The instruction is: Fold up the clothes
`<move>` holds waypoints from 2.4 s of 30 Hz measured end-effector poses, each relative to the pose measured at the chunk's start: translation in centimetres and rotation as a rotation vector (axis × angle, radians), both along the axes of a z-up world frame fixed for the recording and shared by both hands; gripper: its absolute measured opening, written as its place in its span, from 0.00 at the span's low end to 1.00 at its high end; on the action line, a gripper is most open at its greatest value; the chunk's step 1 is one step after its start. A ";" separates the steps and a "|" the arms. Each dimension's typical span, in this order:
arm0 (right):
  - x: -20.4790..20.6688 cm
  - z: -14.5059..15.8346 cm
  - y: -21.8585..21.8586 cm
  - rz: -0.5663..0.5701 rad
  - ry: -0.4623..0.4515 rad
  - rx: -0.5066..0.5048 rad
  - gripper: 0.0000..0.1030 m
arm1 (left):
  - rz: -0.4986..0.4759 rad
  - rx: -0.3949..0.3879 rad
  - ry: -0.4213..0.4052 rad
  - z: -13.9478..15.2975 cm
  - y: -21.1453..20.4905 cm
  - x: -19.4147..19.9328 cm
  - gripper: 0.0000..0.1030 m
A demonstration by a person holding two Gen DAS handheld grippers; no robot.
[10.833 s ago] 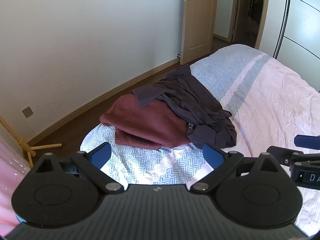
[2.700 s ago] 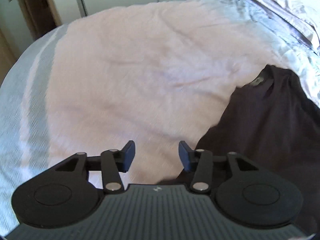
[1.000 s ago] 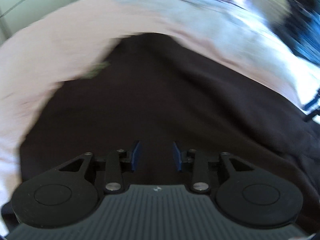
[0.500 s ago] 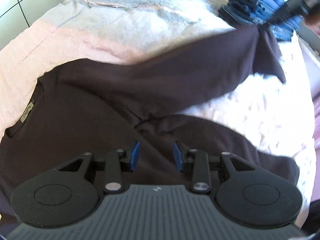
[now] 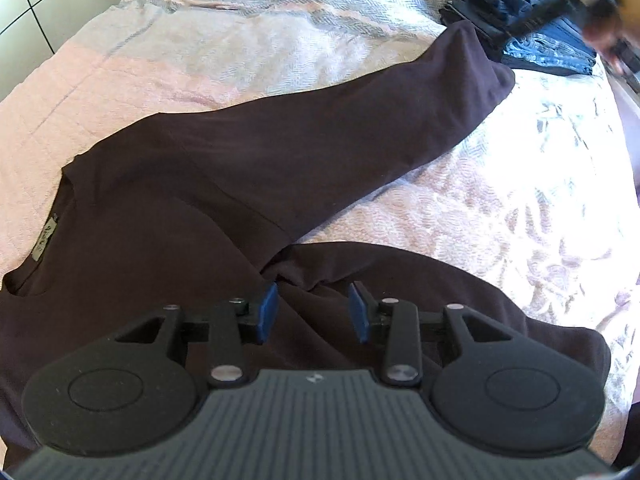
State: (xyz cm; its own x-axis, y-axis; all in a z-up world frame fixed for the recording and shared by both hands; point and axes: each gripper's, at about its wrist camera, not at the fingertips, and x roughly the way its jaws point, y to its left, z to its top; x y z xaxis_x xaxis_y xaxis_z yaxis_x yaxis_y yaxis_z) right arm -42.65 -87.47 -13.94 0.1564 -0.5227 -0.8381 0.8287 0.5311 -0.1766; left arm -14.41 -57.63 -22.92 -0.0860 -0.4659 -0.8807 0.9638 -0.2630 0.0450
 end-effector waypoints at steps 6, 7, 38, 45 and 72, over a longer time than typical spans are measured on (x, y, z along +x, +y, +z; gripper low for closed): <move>-6.3 -3.4 1.4 -0.252 -0.179 0.183 0.57 | 0.002 0.010 -0.005 -0.4 -0.6 -0.2 0.36; -7.4 -3.9 0.9 -0.313 -0.216 0.186 0.57 | 0.003 0.013 -0.008 -0.5 -0.6 -0.3 0.36; -5.6 -1.8 9.7 -0.321 -0.487 0.157 0.50 | 0.298 0.091 -0.158 2.2 11.2 6.8 0.45; 9.1 -1.1 22.2 0.093 -0.489 0.305 0.50 | 0.622 0.138 -0.188 2.3 24.9 18.5 0.60; 32.3 -3.3 56.0 0.804 -0.275 0.540 0.50 | 0.753 0.093 -0.030 9.6 44.9 40.0 0.00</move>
State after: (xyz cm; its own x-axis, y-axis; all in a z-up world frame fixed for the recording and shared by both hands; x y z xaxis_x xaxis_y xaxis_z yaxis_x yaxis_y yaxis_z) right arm -10.38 -31.47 -17.19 0.5192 0.2620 -0.8135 0.1646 0.9034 0.3960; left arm 25.62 -12.72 -13.30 0.2508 -0.3127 -0.9161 0.8831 0.4616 0.0842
